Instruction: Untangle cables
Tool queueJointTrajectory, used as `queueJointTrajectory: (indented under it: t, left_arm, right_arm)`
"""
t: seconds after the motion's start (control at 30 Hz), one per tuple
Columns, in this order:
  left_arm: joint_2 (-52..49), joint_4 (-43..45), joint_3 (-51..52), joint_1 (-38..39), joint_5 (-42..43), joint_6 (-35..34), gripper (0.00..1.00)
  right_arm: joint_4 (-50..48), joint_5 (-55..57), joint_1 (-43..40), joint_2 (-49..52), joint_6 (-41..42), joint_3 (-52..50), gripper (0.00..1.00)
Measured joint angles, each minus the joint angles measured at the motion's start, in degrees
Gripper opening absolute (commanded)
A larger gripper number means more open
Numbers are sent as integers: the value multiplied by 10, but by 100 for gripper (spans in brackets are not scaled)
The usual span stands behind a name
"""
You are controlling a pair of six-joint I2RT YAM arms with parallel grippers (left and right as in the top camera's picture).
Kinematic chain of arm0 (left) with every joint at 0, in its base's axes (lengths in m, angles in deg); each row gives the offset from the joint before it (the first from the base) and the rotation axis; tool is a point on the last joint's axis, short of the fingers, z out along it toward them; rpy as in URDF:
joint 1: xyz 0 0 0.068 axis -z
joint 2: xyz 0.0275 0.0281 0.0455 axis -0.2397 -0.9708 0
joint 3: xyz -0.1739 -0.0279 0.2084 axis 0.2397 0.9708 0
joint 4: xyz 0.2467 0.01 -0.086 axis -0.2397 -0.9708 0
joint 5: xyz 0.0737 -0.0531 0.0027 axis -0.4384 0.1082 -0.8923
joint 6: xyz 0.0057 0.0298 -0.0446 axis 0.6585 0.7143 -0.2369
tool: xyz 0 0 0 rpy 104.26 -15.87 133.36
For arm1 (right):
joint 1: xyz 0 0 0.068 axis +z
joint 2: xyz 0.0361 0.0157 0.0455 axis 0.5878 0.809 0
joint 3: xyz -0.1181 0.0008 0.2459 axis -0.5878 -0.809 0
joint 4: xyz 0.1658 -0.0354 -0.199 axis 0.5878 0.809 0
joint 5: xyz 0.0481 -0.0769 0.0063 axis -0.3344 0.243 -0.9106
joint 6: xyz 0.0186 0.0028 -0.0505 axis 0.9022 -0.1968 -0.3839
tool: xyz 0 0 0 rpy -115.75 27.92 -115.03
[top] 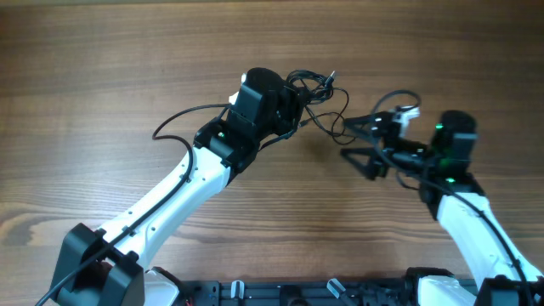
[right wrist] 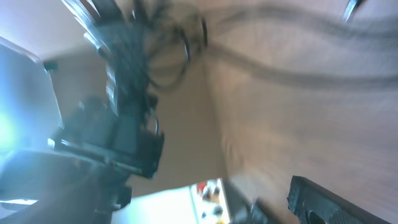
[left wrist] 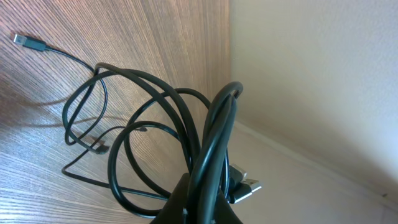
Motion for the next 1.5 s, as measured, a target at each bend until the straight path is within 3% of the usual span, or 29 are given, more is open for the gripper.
queueJointTrajectory:
  t: [0.1,0.3,0.47,0.73,0.87,0.97,1.03,1.07,1.13,1.2,1.43,1.5]
  left_arm:
    - [0,0,0,0,0,-5,4]
    - [0,-4,0,0,0,-40,4]
    - [0,-5,0,4,11,-88,4]
    - [0,-5,0,24,15,-110,4]
    - [0,-5,0,26,15,-111,4]
    - [0,-5,0,28,15,-111,4]
    - [0,-5,0,27,15,-111,4]
    - [0,-4,0,27,15,-111,4]
    - [0,2,0,28,15,-112,4]
    - [0,4,0,27,15,-121,4]
    - [0,4,0,28,15,-137,4]
    - [0,4,0,28,15,-137,4]
  right_arm:
    - [15,88,89,2,116,0,100]
    - [-46,226,109,59,338,0,94]
    - [-139,238,109,124,409,-1,94]
    - [-176,216,143,132,420,-1,93]
    - [-202,217,167,132,422,-1,86]
    - [-223,219,177,133,409,-1,69]
    - [-221,219,184,133,355,-1,57]
    - [-212,219,185,133,322,-1,58]
    - [-182,219,185,133,280,0,79]
    - [-171,221,185,133,262,0,84]
    - [-176,237,185,133,284,0,83]
    - [-218,238,185,133,289,-1,82]
